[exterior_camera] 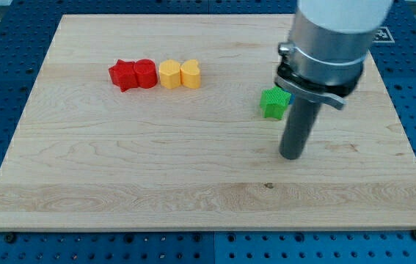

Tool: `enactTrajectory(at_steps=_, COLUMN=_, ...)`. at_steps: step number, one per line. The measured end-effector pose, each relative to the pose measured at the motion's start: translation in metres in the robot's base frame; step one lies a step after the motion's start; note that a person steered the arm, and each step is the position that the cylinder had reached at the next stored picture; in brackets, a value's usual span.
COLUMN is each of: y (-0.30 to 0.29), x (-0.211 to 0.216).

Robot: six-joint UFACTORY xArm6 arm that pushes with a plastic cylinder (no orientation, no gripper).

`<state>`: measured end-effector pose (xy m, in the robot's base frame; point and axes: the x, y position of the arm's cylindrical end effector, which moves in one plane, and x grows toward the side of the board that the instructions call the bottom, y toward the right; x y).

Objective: Slide the triangle above the red star

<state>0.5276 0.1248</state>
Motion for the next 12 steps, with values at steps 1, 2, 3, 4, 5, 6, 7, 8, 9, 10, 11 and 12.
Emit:
enactTrajectory(at_steps=1, y=0.032, x=0.023)
enactTrajectory(at_steps=2, y=0.04, x=0.009)
enactTrajectory(at_steps=3, y=0.041, x=-0.05)
enactTrajectory(at_steps=4, y=0.045, x=-0.102)
enactTrajectory(at_steps=5, y=0.06, x=-0.115)
enactTrajectory(at_steps=6, y=0.057, x=-0.134)
enactTrajectory(at_steps=7, y=0.066, x=-0.15)
enactTrajectory(at_steps=8, y=0.081, x=-0.148)
enactTrajectory(at_steps=9, y=0.076, x=-0.172)
enactTrajectory(at_steps=10, y=0.059, x=-0.182)
enactTrajectory(at_steps=11, y=0.059, x=-0.183)
enactTrajectory(at_steps=12, y=0.054, x=-0.203)
